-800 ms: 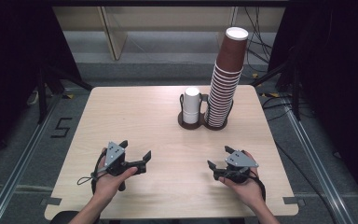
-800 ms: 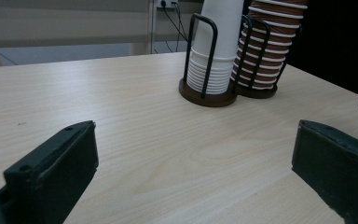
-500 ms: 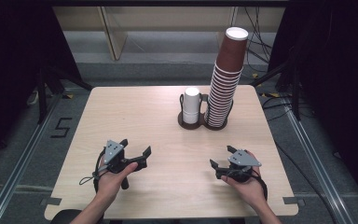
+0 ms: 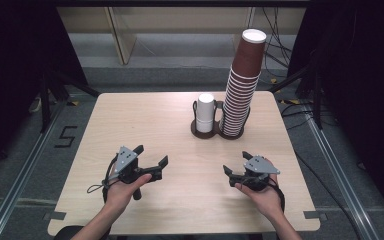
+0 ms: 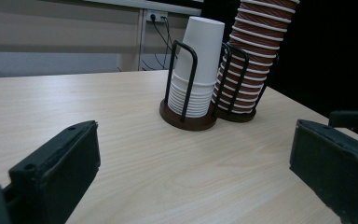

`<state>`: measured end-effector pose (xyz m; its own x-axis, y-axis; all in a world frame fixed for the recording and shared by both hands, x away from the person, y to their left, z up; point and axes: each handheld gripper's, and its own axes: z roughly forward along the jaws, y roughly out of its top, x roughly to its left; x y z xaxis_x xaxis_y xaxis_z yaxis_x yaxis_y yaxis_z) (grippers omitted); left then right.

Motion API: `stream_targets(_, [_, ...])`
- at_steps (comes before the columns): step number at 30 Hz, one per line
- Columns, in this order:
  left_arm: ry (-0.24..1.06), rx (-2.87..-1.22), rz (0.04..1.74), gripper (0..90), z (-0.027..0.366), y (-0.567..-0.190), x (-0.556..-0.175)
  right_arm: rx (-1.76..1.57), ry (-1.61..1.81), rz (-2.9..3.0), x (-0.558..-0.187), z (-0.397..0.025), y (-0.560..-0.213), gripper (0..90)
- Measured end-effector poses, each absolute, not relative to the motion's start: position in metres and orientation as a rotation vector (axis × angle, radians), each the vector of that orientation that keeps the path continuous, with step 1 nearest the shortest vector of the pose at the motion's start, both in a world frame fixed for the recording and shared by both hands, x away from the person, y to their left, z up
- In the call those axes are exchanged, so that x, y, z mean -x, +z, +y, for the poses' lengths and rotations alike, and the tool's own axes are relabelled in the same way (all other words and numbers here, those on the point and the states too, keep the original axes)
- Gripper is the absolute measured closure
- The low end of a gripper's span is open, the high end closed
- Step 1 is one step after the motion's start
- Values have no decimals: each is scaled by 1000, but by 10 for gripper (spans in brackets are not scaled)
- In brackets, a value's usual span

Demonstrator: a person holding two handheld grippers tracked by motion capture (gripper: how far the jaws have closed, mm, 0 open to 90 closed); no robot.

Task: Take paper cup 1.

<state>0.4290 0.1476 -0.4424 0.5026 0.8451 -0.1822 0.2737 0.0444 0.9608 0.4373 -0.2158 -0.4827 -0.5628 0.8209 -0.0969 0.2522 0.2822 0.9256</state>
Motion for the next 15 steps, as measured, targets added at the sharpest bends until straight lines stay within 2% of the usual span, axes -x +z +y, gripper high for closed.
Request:
stream_targets(6, [604,-1541,911,29,133,-425,-447,-919,1312,1940,-451,-202,-464,196])
stream_targets(15, [667,-1587,821,93,92,-389,-510,-952,1377,1918,-505,-172,-457,316])
